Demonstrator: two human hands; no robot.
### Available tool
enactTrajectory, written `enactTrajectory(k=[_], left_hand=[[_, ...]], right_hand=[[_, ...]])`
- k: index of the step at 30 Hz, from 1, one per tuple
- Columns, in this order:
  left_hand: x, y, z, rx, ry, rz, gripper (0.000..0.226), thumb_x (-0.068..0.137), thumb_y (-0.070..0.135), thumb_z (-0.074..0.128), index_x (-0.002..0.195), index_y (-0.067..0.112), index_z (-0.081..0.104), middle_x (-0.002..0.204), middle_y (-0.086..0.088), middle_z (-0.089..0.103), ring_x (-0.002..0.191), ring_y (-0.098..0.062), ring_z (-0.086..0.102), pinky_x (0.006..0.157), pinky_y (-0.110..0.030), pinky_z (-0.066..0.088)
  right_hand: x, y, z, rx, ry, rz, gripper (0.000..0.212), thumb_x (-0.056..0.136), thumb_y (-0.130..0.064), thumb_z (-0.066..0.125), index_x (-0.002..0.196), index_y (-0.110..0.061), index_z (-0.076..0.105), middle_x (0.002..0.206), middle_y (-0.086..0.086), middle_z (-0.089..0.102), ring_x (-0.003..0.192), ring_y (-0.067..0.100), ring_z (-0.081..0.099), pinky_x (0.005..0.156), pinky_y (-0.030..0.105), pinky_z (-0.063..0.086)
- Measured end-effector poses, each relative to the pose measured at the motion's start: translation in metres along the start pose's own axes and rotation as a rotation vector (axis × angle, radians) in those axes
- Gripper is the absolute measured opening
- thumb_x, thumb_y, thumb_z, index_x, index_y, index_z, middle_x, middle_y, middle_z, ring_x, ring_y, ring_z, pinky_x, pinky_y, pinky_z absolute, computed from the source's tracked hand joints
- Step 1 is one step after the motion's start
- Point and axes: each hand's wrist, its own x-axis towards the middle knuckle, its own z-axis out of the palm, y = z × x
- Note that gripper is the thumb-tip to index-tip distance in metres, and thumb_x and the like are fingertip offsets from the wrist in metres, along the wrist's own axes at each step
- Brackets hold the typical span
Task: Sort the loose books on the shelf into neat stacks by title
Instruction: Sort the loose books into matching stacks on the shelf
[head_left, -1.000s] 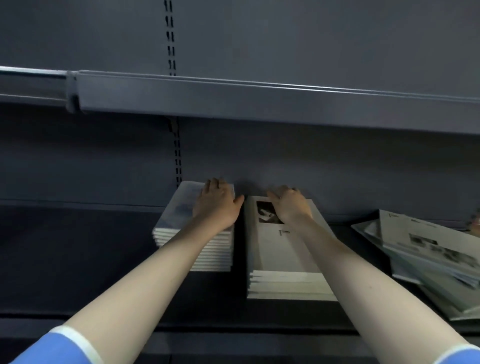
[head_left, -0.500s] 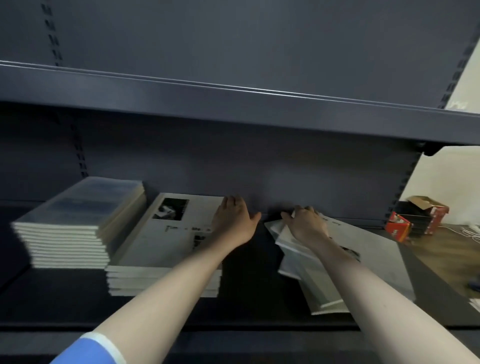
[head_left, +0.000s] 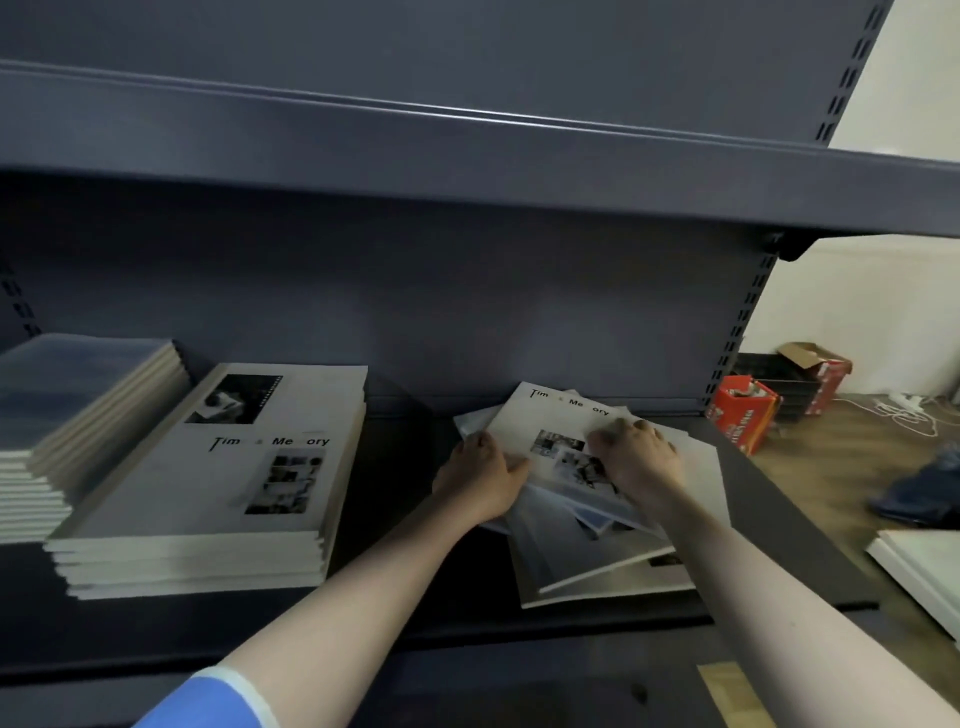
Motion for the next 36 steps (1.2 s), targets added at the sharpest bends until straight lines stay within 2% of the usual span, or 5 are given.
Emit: enactTrajectory(k=[6, 13, 18, 26, 36], left_hand=[[0.004, -0.001, 0.004, -0.014, 0.026, 0.007, 0.07, 0.092, 0.051, 0.044, 0.141, 0.003, 0.03, 0.147, -0.016, 0.033, 0.132, -0.033, 0.038, 0.103, -0.037, 0.035], [0.008, -0.011, 0.009, -0.071, 0.036, 0.027, 0.073, 0.089, 0.056, 0.049, 0.142, 0.01, 0.031, 0.144, -0.014, 0.034, 0.128, -0.033, 0.043, 0.101, -0.04, 0.04], [0.008, -0.022, 0.008, -0.11, 0.072, -0.035, 0.076, 0.089, 0.058, 0.046, 0.146, 0.012, 0.024, 0.141, -0.014, 0.037, 0.124, -0.034, 0.046, 0.097, -0.041, 0.043], [0.009, -0.029, 0.006, -0.246, 0.156, -0.178, 0.063, 0.091, 0.048, 0.049, 0.136, 0.006, 0.033, 0.134, -0.016, 0.048, 0.12, -0.034, 0.052, 0.093, -0.037, 0.045], [0.01, -0.039, 0.01, -0.385, 0.133, -0.251, 0.067, 0.086, 0.053, 0.057, 0.128, 0.001, 0.046, 0.129, -0.014, 0.055, 0.117, -0.03, 0.055, 0.086, -0.028, 0.045]], right_hand=[[0.009, 0.027, -0.018, 0.041, -0.09, 0.087, 0.072, 0.086, -0.072, 0.034, 0.132, -0.018, 0.051, 0.136, 0.008, 0.052, 0.127, 0.027, 0.046, 0.105, 0.044, 0.033], [0.038, 0.048, -0.01, 0.017, -0.159, 0.001, 0.091, 0.043, -0.104, 0.024, 0.091, -0.032, 0.053, 0.116, 0.003, 0.061, 0.109, 0.028, 0.055, 0.098, 0.05, 0.041], [0.016, 0.028, -0.031, -0.109, -0.087, 0.075, 0.091, 0.07, -0.086, 0.041, 0.131, -0.019, 0.048, 0.138, 0.016, 0.043, 0.129, 0.035, 0.04, 0.103, 0.042, 0.035], [0.004, 0.016, -0.027, -0.358, 0.102, 0.035, 0.059, 0.089, -0.065, 0.041, 0.111, -0.016, 0.063, 0.108, 0.003, 0.066, 0.104, 0.024, 0.062, 0.071, 0.029, 0.042], [-0.003, -0.007, -0.011, -0.305, 0.019, -0.009, 0.057, 0.094, -0.06, 0.035, 0.109, -0.013, 0.064, 0.108, 0.005, 0.066, 0.104, 0.025, 0.061, 0.072, 0.028, 0.04]])
